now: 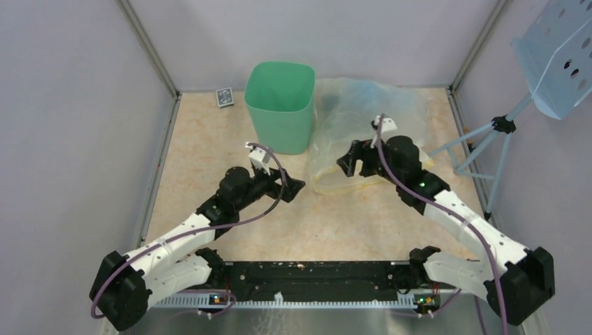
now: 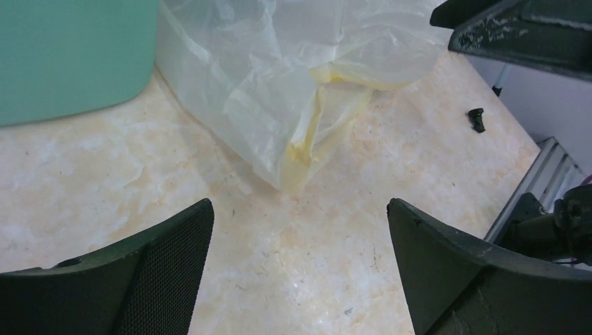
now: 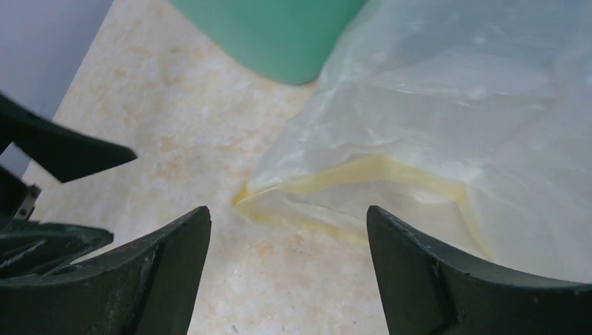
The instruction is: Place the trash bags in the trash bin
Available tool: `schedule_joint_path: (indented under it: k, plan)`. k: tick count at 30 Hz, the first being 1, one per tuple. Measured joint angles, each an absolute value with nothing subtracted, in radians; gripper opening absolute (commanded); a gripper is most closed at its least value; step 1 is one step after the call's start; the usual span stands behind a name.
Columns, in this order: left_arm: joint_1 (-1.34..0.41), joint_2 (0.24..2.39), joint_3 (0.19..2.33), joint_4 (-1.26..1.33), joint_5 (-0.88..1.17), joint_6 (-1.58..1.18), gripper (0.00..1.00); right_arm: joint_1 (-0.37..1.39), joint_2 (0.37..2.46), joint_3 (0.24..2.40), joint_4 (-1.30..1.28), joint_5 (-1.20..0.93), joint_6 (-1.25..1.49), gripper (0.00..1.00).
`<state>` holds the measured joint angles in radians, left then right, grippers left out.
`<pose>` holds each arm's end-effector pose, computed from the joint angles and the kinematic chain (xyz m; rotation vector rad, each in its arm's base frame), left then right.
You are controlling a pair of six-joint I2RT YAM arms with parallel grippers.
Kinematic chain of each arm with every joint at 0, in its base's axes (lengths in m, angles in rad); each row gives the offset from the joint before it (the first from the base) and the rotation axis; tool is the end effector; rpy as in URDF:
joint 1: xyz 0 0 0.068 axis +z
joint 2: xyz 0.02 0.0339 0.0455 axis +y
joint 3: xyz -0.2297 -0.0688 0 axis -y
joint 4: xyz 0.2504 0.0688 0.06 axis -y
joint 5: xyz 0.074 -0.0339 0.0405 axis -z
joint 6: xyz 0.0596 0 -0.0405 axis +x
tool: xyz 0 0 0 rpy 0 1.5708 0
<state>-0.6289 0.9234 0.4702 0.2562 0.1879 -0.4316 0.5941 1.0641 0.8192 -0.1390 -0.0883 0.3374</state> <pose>0.2060 -0.1636 0.2151 0.3254 1.8321 -0.9203 0.2371 0.1665 0.2619 -0.3180 1.9939 0.6910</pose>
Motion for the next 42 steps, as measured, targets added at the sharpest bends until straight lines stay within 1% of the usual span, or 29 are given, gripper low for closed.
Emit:
schedule_joint_path:
  k: [6, 7, 8, 9, 10, 12, 14, 16, 17, 19, 20, 21, 26, 31, 35, 37, 38, 40, 41, 42]
  plan:
    - [-0.789, 1.028, 0.618, 0.199, 0.011, -0.282, 0.99, 0.411, 0.907, 0.731, -0.228, 0.039, 0.526, 0.76]
    - [-0.818, 1.049, 0.646, 0.196, -0.016, -0.255, 0.99, 0.393, 0.896, 0.724, -0.243, 0.055, 0.554, 0.73]
    - [-0.853, 1.078, 0.682, 0.189, -0.052, -0.216, 0.99, 0.369, 0.886, 0.714, -0.262, 0.073, 0.59, 0.68]
    - [-0.889, 1.114, 0.724, 0.181, -0.086, -0.172, 0.99, 0.35, 0.883, 0.707, -0.283, 0.09, 0.628, 0.66]
    - [-0.915, 1.145, 0.755, 0.176, -0.107, -0.134, 0.99, 0.339, 0.883, 0.704, -0.295, 0.1, 0.65, 0.64]
    - [-0.959, 1.208, 0.819, 0.155, -0.137, -0.053, 0.99, 0.314, 0.884, 0.693, -0.335, 0.128, 0.719, 0.63]
    - [-0.984, 1.28, 0.884, 0.133, -0.148, 0.026, 0.99, 0.297, 0.884, 0.682, -0.381, 0.165, 0.791, 0.64]
    - [-0.989, 1.344, 0.929, 0.116, -0.16, 0.084, 0.99, 0.293, 0.883, 0.667, -0.404, 0.181, 0.836, 0.68]
    - [-0.989, 1.375, 0.949, 0.102, -0.169, 0.11, 0.99, 0.293, 0.88, 0.658, -0.414, 0.188, 0.86, 0.71]
    - [-0.989, 1.433, 0.983, 0.08, -0.181, 0.152, 0.99, 0.293, 0.862, 0.628, -0.42, 0.203, 0.899, 0.83]
    - [-0.988, 1.464, 1.007, 0.057, -0.184, 0.175, 0.99, 0.293, 0.848, 0.612, -0.425, 0.213, 0.921, 0.86]
    - [-0.987, 1.503, 1.043, 0.03, -0.19, 0.198, 0.99, 0.293, 0.838, 0.601, -0.432, 0.223, 0.937, 0.87]
    - [-0.987, 1.674, 1.217, -0.084, -0.211, 0.273, 0.99, 0.285, 0.833, 0.589, -0.465, 0.274, 1.032, 0.88]
    - [-0.985, 1.796, 1.345, -0.19, -0.248, 0.309, 0.99, 0.256, 0.833, 0.58, -0.451, 0.296, 1.091, 0.85]
    - [-0.98, 1.867, 1.407, -0.241, -0.274, 0.319, 0.96, 0.25, 0.829, 0.543, -0.419, 0.303, 1.109, 0.84]
    - [-0.976, 1.896, 1.428, -0.262, -0.283, 0.323, 0.89, 0.25, 0.834, 0.536, -0.412, 0.304, 1.112, 0.84]
    - [-0.973, 1.912, 1.439, -0.269, -0.288, 0.326, 0.78, 0.25, 0.839, 0.536, -0.406, 0.304, 1.111, 0.84]
    - [-0.968, 1.945, 1.46, -0.279, -0.301, 0.331, 0.51, 0.25, 0.844, 0.536, -0.393, 0.303, 1.104, 0.83]
    - [-0.964, 1.963, 1.472, -0.289, -0.31, 0.332, 0.22, 0.25, 0.844, 0.536, -0.387, 0.302, 1.096, 0.82]
    - [-0.961, 1.984, 1.491, -0.302, -0.319, 0.334, 0.04, 0.25, 0.842, 0.536, -0.381, 0.3, 1.082, 0.81]
